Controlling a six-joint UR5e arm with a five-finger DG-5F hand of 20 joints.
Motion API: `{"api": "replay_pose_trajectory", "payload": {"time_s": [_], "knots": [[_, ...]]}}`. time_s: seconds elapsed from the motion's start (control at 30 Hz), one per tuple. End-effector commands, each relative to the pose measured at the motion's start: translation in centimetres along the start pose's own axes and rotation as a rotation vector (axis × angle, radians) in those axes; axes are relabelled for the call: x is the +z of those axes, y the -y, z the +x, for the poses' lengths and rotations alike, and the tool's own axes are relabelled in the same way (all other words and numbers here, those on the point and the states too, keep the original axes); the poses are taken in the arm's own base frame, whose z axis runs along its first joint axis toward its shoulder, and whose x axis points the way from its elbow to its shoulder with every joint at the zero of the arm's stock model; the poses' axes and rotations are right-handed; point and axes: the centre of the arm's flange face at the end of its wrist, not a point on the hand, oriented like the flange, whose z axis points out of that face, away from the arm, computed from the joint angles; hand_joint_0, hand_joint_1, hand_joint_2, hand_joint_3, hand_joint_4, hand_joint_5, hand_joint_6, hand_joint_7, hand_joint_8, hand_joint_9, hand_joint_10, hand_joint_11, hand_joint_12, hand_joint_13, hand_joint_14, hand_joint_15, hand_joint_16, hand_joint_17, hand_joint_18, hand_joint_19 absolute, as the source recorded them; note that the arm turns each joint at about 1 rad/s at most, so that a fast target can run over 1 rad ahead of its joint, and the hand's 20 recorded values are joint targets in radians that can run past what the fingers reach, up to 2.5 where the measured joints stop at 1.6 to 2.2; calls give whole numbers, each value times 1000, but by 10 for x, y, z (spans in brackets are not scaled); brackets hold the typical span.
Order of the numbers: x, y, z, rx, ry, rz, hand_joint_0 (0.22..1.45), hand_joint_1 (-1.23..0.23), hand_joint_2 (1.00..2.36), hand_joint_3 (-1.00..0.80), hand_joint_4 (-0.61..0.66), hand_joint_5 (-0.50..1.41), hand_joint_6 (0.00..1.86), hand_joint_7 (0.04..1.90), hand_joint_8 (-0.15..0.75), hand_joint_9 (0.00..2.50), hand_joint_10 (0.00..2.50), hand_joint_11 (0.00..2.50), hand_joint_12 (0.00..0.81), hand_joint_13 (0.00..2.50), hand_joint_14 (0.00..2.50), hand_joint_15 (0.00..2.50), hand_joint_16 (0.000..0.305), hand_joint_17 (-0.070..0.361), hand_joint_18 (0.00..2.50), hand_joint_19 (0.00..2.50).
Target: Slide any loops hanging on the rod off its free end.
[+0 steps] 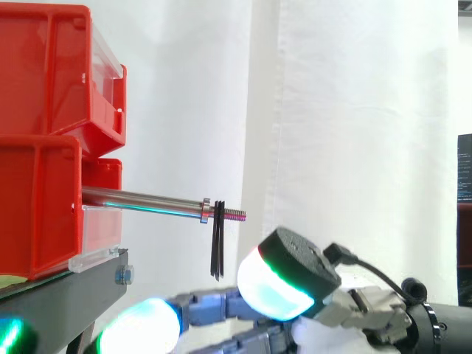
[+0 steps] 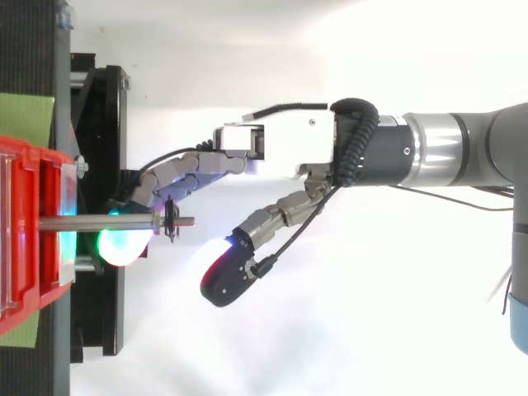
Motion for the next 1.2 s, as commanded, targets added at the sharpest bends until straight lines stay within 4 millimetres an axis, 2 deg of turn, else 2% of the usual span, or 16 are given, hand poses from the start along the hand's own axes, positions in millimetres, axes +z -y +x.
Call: {"api": "replay_pose_trajectory", "payload": {"time_s": [0.0,0.3,0.47,1.17], "knots": [[5,-5,-2,-10,-13,-54,543,-615,1000,-500,233,-194,502,796,245,493,0,0,289,473,0,0,34,77,414,74],[4,-5,-5,-41,-10,-57,560,-606,1000,-500,263,-168,503,909,245,517,0,0,284,494,0,0,34,77,434,104],[-5,5,-5,-42,-4,-53,574,-609,1000,-500,266,-159,503,956,248,538,0,0,281,511,0,0,34,76,443,119],[-4,4,-12,-37,12,-88,570,-598,1000,-500,263,-157,503,917,255,563,0,0,282,550,0,0,34,77,469,145]]}}
